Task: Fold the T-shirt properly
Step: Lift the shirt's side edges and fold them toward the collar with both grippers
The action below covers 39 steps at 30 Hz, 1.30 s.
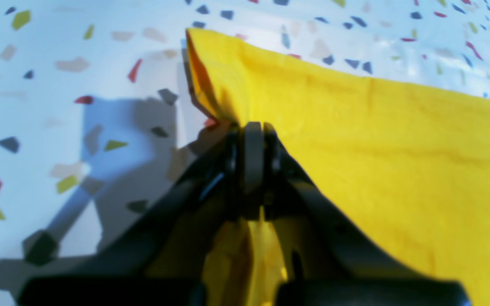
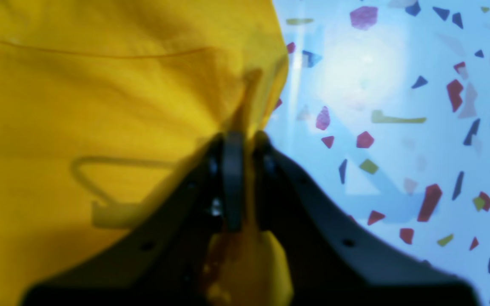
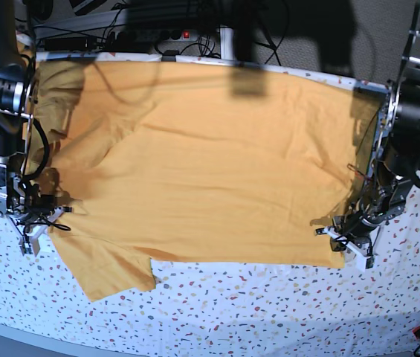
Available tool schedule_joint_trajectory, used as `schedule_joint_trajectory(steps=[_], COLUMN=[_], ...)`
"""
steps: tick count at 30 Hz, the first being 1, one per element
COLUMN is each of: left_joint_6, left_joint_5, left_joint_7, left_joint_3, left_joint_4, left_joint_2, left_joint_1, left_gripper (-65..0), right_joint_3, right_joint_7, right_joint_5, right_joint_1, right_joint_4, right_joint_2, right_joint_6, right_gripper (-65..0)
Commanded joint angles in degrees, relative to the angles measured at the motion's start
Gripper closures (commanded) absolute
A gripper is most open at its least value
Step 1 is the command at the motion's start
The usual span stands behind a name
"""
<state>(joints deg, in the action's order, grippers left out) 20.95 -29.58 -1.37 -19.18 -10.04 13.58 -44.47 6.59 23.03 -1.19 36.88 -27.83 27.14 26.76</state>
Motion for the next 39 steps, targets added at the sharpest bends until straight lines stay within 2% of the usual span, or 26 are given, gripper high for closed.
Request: schedule_joint_trajectory(steps=[1,6,10,13,18,23,29,34,39], left_joint_6=[0.0,0.0,0.0,0.0,0.0,0.0,0.0,-0.2,-0.2], left_joint_5=[-0.4,-0.1,4.1,4.1,4.1,4.0,4.0,4.1,3.6], left_joint_7=[-1.7,-1.6,0.7,4.9,12.7,21.6,24.2,25.0,25.8], left_joint_3=[0.1,0.1,0.1,0.1,0.1,0.1,0.1,0.2,6.4], left_joint_4=[-1.3,-4.0,-7.5,-10.0,-14.8,-21.7,-32.8,-42.4,-49.5], left_joint_2=[0.6,0.6,0.6,0.6,1.2,2.9,6.4,9.2,9.8], left_joint_1=[-2.2,-2.2,-2.2,-2.2,-1.7,-0.5,4.5,10.4,15.8], left_gripper=[0.0,0.0,0.0,0.0,0.0,0.0,0.0,0.0,0.0], right_joint_3=[0.0,0.0,0.0,0.0,0.0,0.0,0.1,0.2,0.3], right_joint_7=[1.0,1.3,2.7,3.7,8.7,11.6,14.0,15.0,16.9], right_joint_5=[1.0,1.0,1.0,1.0,-0.8,-2.7,-5.0,-5.0,-5.0], right_joint_1=[1.9,4.1,4.5,4.5,3.8,0.6,-5.9,-11.5,-16.4], right_joint_4=[-0.5,-0.8,-2.8,-4.9,-11.0,-20.8,-32.0,-40.1,-46.3], right_joint_2=[1.0,1.0,1.0,1.2,1.4,1.6,1.8,3.6,6.3], right_joint_6=[-0.6,-0.6,-0.6,-0.1,1.0,4.9,5.4,5.4,5.4], right_gripper=[0.0,0.0,0.0,0.0,0.0,0.0,0.0,0.0,0.0])
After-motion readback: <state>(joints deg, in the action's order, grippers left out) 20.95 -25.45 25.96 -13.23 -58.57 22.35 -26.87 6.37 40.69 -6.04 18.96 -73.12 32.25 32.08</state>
